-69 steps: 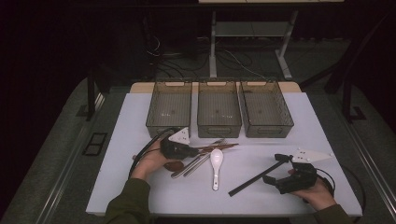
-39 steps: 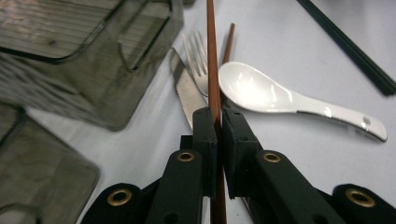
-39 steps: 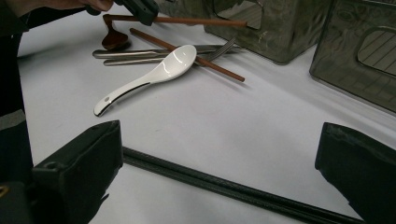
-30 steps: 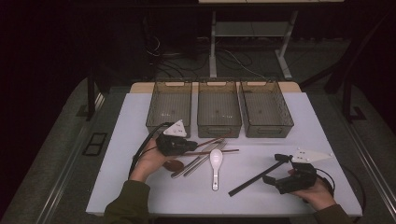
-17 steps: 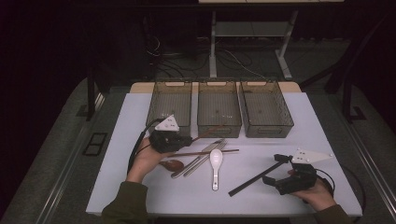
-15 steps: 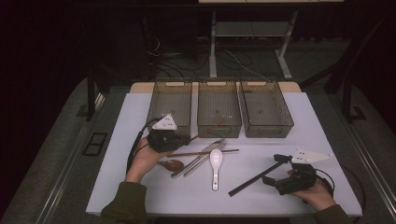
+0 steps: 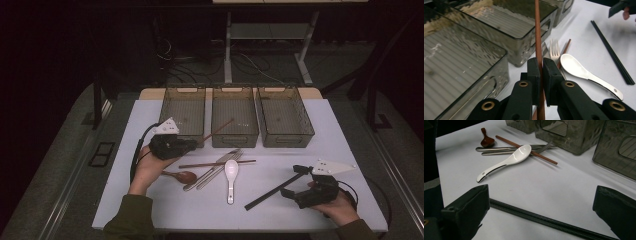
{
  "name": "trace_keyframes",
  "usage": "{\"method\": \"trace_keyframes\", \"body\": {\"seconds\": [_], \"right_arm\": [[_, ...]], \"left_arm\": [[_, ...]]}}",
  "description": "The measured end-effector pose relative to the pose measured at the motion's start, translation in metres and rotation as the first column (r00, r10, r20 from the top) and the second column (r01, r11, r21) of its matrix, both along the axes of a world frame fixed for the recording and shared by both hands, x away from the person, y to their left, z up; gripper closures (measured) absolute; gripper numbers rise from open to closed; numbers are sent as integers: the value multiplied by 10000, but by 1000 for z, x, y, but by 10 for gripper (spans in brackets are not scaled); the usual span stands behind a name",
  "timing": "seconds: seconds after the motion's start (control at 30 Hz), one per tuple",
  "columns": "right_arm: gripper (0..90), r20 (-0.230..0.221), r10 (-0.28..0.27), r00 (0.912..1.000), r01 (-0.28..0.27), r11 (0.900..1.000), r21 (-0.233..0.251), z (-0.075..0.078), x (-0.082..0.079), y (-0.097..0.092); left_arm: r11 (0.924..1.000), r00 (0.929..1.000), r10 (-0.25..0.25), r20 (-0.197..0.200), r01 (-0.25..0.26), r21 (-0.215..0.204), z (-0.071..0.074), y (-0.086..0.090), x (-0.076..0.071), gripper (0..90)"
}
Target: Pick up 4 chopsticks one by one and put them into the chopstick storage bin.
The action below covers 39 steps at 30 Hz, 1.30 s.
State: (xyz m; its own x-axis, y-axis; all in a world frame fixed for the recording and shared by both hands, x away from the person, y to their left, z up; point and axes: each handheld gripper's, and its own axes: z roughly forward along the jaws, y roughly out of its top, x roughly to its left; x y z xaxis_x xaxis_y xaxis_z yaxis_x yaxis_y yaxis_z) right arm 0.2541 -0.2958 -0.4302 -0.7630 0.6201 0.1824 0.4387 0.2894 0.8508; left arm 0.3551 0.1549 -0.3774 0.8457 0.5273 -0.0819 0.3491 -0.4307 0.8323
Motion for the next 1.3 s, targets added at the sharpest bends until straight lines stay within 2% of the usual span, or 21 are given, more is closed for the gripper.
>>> {"method": "trace_keyframes", "body": {"seconds": [0.13,0.33,0.57,0.7,0.87,1.13,1.3], "right_arm": [[10,14,-1,10000,1,10000,34,0,0,0],[10,-7,-39,10000,39,10000,-5,0,0,0],[10,-15,-66,10000,66,10000,4,0,1,-1],[10,20,-81,10000,81,10000,24,0,1,-1],[10,-29,-133,9999,133,9999,33,0,2,-2],[10,8,-120,9999,120,9999,38,0,3,-2],[10,-3,-134,9999,134,9999,38,0,3,-2]], "left_arm": [[9997,9997,249,-35,-249,4,2,2,1,835],[9979,9984,572,-7,-572,-303,6,6,5,835],[9955,9958,915,10,-914,-265,8,8,9,835],[9930,9938,1109,-38,-1110,-410,10,8,14,835],[9916,9918,1274,141,-1270,-232,17,8,21,835],[9886,9875,1503,468,-1507,55,35,6,41,835],[9878,9853,1544,730,-1555,100,38,7,53,835]]}}
